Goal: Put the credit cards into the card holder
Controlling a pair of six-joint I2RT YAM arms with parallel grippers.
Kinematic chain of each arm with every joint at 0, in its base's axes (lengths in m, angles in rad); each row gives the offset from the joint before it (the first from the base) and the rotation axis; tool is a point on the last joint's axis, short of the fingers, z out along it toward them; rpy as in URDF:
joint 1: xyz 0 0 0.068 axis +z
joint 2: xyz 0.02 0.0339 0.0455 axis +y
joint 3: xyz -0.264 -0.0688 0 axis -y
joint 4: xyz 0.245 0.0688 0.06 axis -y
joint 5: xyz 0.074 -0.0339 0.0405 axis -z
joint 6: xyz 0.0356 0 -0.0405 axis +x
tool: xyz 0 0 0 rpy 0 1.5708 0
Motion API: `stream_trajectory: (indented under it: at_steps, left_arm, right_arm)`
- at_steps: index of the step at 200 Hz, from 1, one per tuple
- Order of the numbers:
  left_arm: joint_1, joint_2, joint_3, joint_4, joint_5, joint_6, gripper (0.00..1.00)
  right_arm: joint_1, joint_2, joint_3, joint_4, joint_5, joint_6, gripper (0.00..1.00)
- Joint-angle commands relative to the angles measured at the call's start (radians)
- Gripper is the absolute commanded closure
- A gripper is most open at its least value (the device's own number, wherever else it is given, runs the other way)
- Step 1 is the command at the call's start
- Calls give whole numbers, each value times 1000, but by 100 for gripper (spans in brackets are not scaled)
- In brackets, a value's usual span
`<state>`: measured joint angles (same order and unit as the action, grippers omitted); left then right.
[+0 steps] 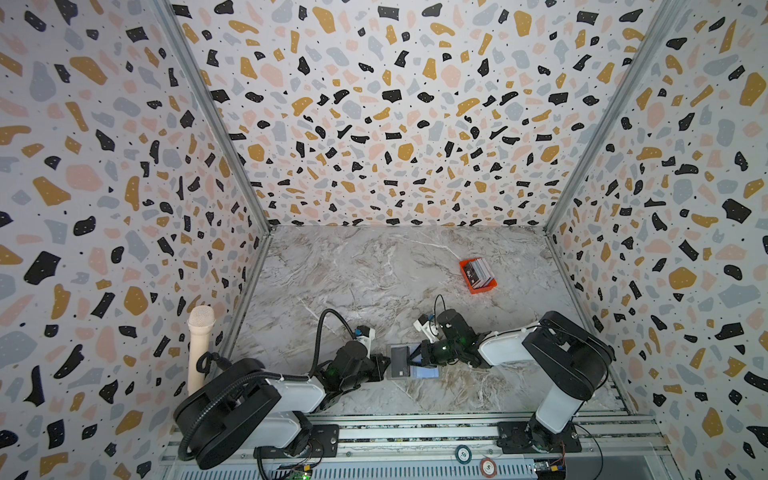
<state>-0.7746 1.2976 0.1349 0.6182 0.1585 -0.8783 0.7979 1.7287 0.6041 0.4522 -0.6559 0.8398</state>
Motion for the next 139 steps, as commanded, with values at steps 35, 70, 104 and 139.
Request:
stream_trajectory:
  at_steps: [35,70,104,139]
  left_arm:
    - [-14,-118,16,-30,25,-31,100]
    - [-44,-45,94,-38,32,21,100]
    - [-64,99,94,44,64,6,100]
    - [-65,141,89,45,69,4,100]
  right_arm:
    - [27,-77,22,-164,118,-41,96]
    - [30,-50,28,-157,114,-45,97]
    - [36,-13,37,-127,104,-34,97]
    - [43,11,43,-124,95,-32,97]
